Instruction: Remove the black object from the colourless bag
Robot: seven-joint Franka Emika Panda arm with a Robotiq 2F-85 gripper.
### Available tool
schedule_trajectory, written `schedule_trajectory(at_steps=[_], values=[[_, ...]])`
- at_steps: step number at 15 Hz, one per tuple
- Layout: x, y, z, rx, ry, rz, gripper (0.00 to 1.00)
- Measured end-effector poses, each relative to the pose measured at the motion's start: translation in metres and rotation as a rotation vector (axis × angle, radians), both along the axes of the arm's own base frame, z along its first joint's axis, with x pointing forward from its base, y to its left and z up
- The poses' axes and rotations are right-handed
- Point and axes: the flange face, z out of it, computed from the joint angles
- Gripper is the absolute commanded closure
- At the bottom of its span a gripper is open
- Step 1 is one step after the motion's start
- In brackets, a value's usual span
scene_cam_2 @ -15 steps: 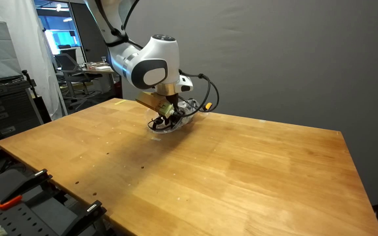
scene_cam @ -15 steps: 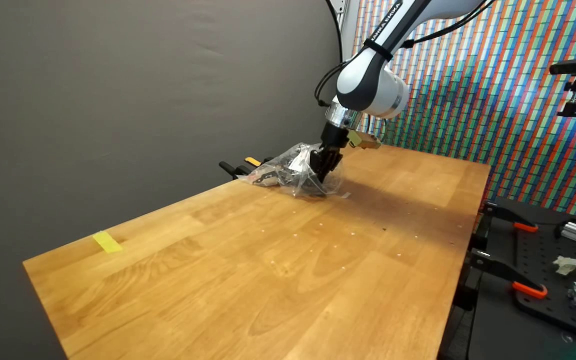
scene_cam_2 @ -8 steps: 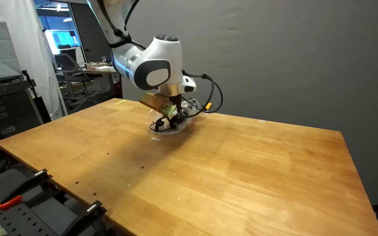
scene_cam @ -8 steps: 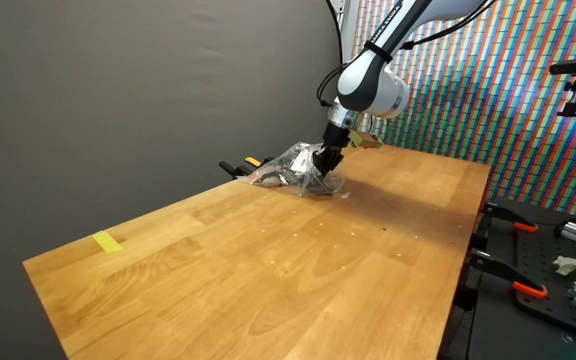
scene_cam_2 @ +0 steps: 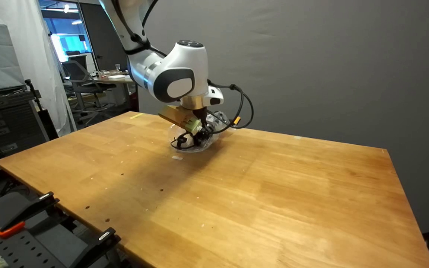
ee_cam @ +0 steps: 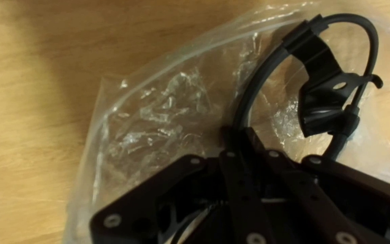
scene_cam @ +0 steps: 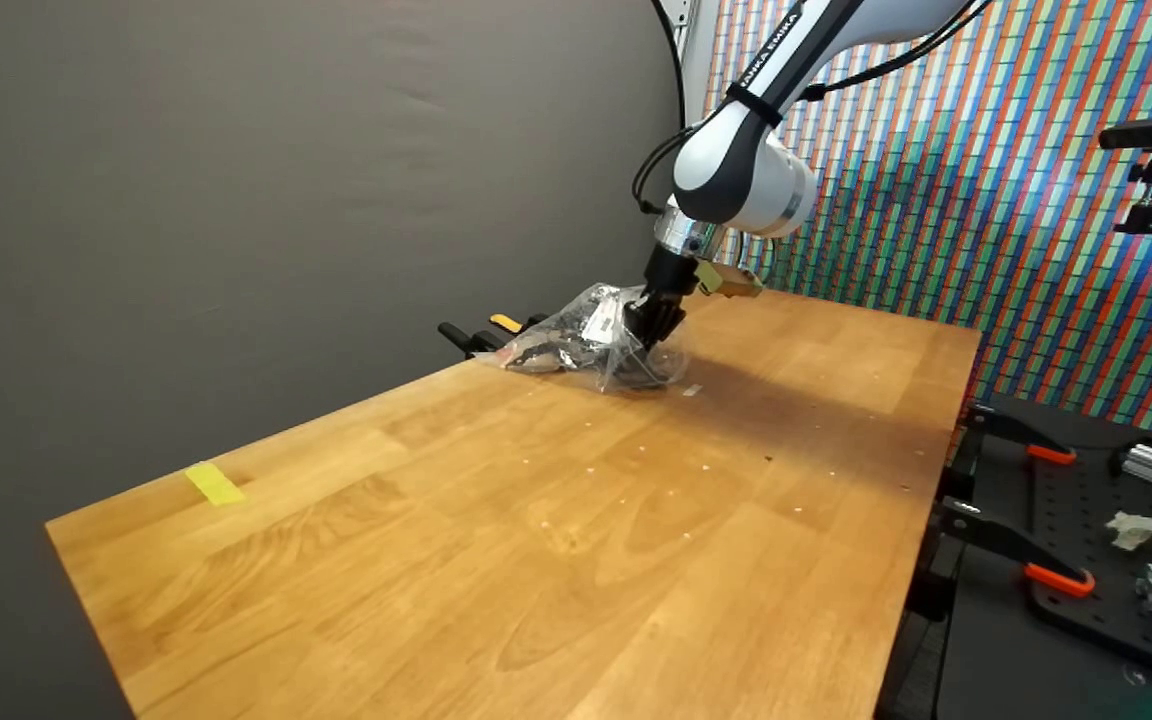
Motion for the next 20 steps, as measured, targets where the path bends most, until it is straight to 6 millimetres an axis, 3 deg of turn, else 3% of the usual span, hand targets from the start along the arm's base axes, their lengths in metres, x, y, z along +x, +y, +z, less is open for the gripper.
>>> schedule_trajectory(at_steps=[10, 14, 20], values=[[0.002, 0.013, 0.009, -0.005, -0.031, 0.017, 0.98], [-0.005, 0.017, 0.015, -0.035, -0.027, 0.02, 0.98], [-0.033, 0.028, 0.057, -0.146, -0.001, -0.001, 0.98]])
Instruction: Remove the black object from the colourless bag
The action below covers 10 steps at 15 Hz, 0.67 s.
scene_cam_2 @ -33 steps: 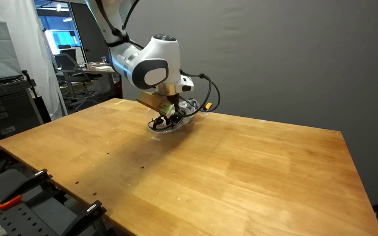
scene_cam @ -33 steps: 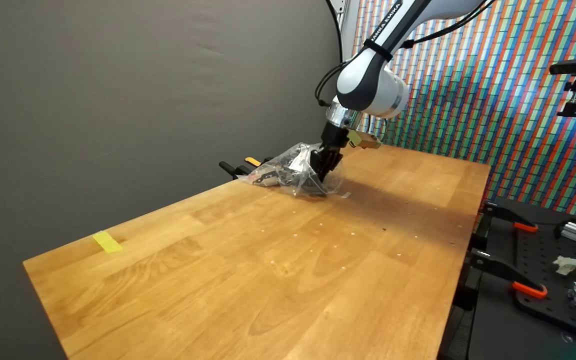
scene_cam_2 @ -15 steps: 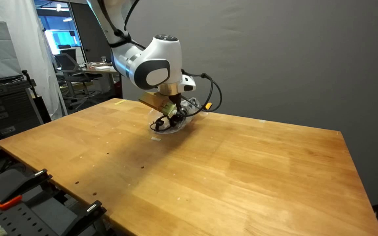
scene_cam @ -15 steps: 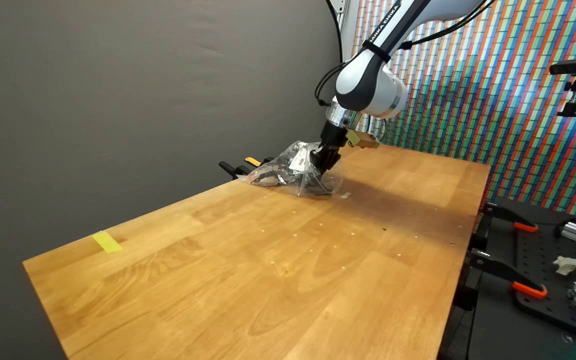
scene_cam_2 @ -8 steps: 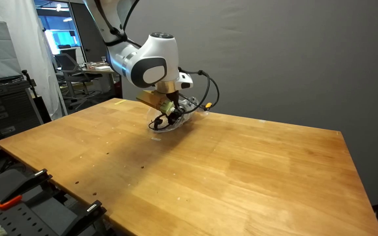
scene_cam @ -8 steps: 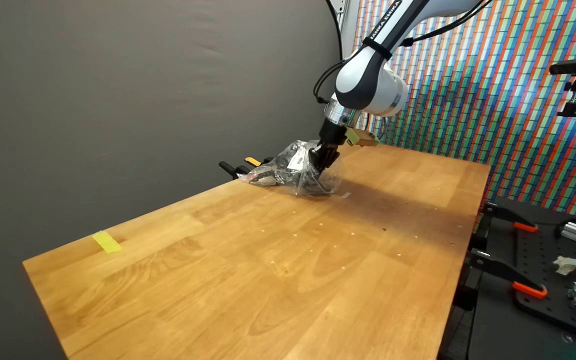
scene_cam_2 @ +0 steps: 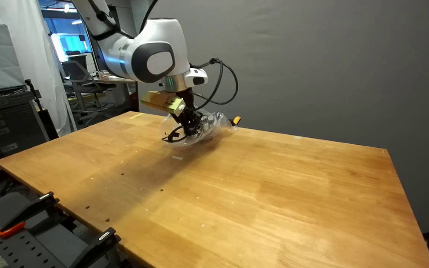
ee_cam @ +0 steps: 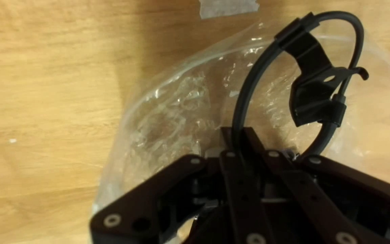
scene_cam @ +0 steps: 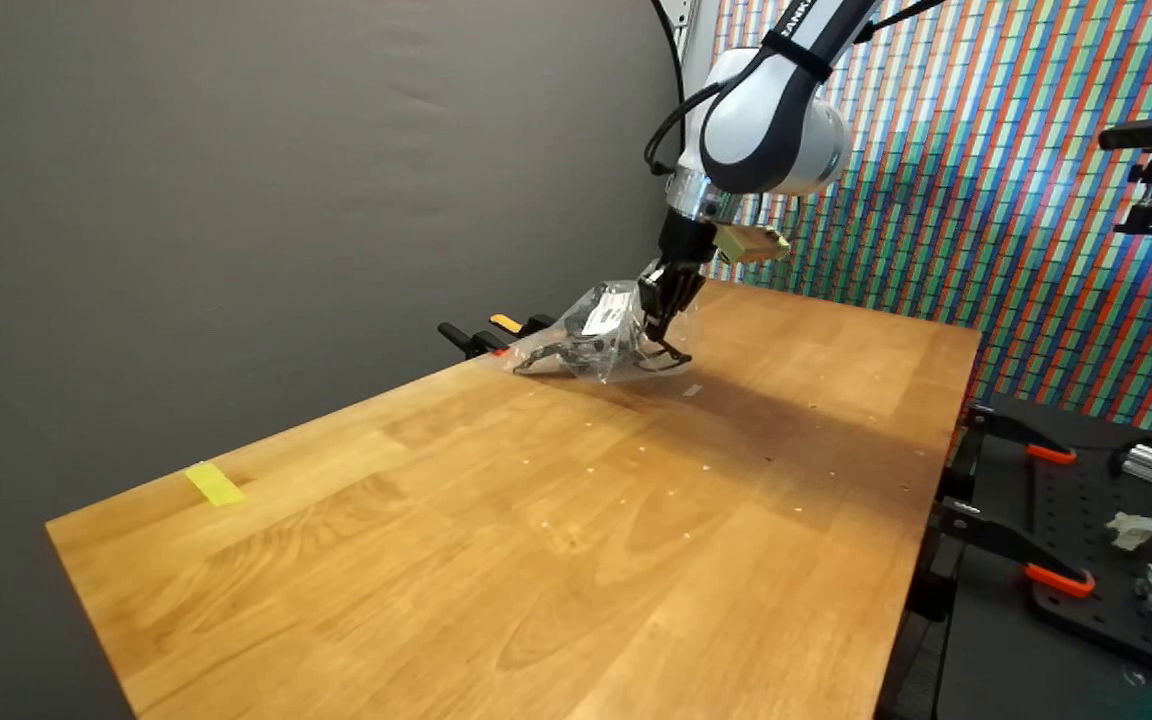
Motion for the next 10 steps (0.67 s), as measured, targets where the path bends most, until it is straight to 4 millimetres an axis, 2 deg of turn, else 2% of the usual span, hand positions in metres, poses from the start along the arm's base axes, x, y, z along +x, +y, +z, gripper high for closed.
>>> schedule_trajectory(at_steps=[4, 10], values=[[-0.031, 0.014, 0.033, -0.071, 0.103, -0.011, 0.98], [-0.079, 0.024, 0.07, -0.146, 0.329, -0.026, 0.98]])
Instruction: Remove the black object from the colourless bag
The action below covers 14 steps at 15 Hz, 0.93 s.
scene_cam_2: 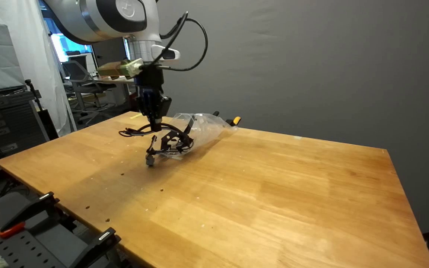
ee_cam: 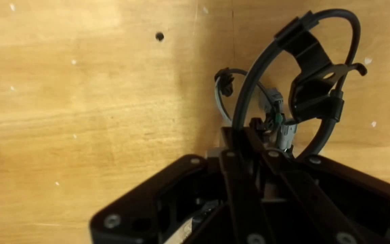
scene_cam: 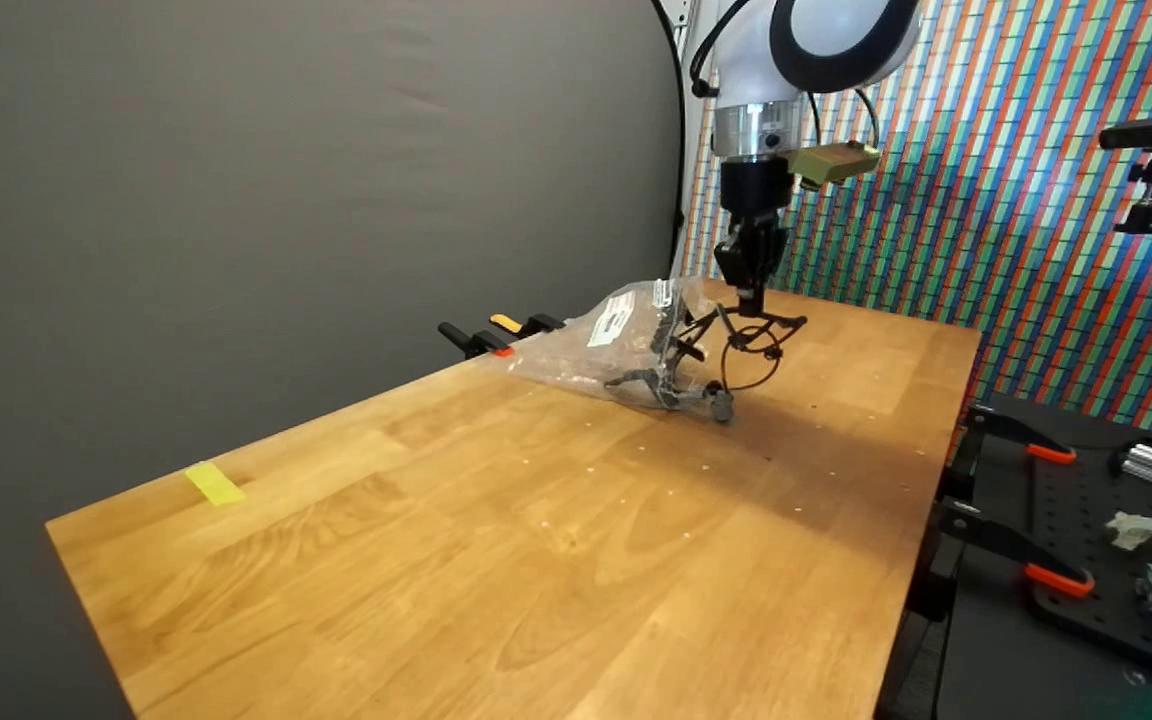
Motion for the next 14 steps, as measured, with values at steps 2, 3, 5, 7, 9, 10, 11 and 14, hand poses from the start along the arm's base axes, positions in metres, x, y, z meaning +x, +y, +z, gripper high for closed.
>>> schedule_trajectory(at_steps=[2, 3, 5, 7, 9, 10, 11, 14], values=[[-0.013, 0.003, 0.013, -0.009, 0.058, 0.0, 0.98], [-0.018, 0.005, 0.02, -0.012, 0.088, -0.001, 0.98], [-0.029, 0.011, 0.038, -0.018, 0.139, 0.002, 0.98], [-0.04, 0.02, 0.055, -0.014, 0.186, 0.006, 0.98], [-0.05, 0.033, 0.072, 0.0, 0.237, 0.021, 0.98], [-0.053, 0.041, 0.08, 0.004, 0.256, 0.032, 0.98], [-0.054, 0.05, 0.088, 0.003, 0.26, 0.049, 0.98], [-0.047, 0.085, 0.108, -0.003, 0.219, 0.12, 0.98]])
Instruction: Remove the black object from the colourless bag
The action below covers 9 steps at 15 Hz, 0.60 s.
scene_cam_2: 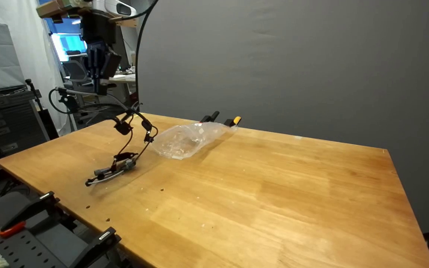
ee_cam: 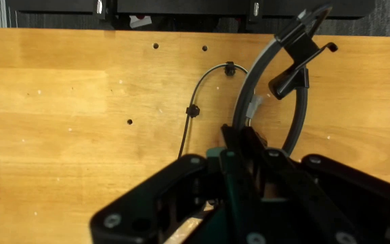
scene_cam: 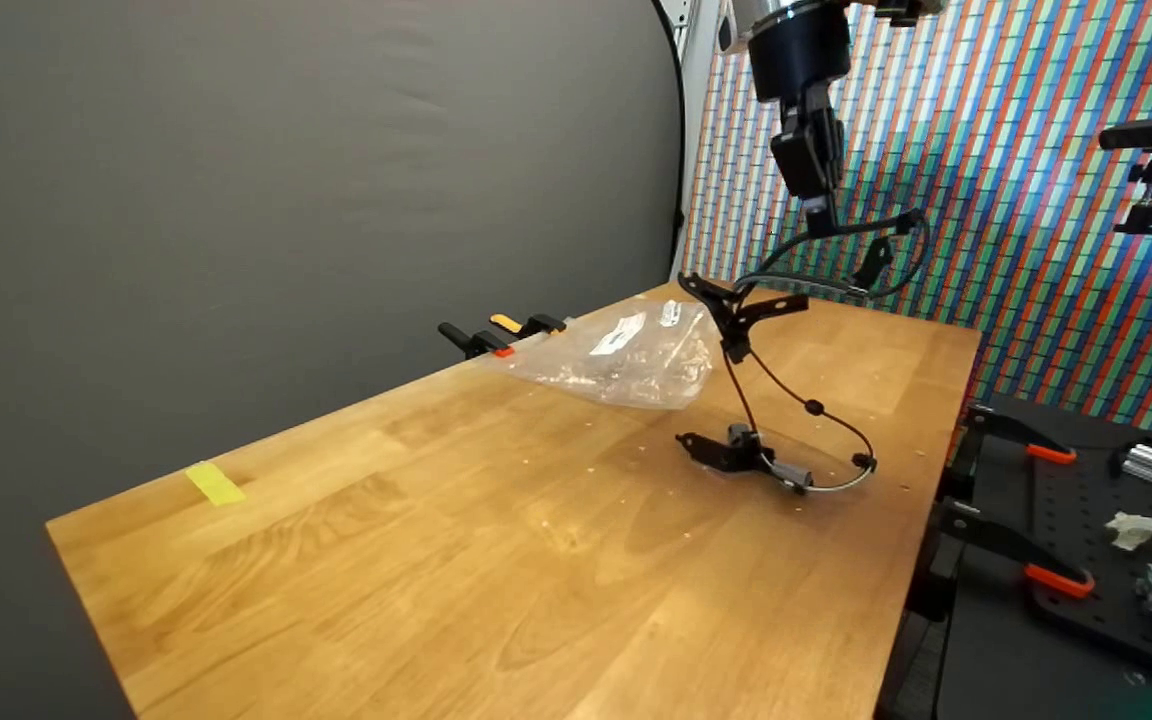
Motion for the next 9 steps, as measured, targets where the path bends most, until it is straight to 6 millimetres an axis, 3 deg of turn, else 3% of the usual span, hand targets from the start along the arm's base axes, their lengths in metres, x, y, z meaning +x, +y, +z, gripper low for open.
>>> schedule_trajectory(at_steps=[4, 9], values=[[0.014, 0.047, 0.012, 0.027, -0.087, 0.093, 0.98], [0.038, 0.092, -0.004, 0.114, -0.181, 0.192, 0.98]])
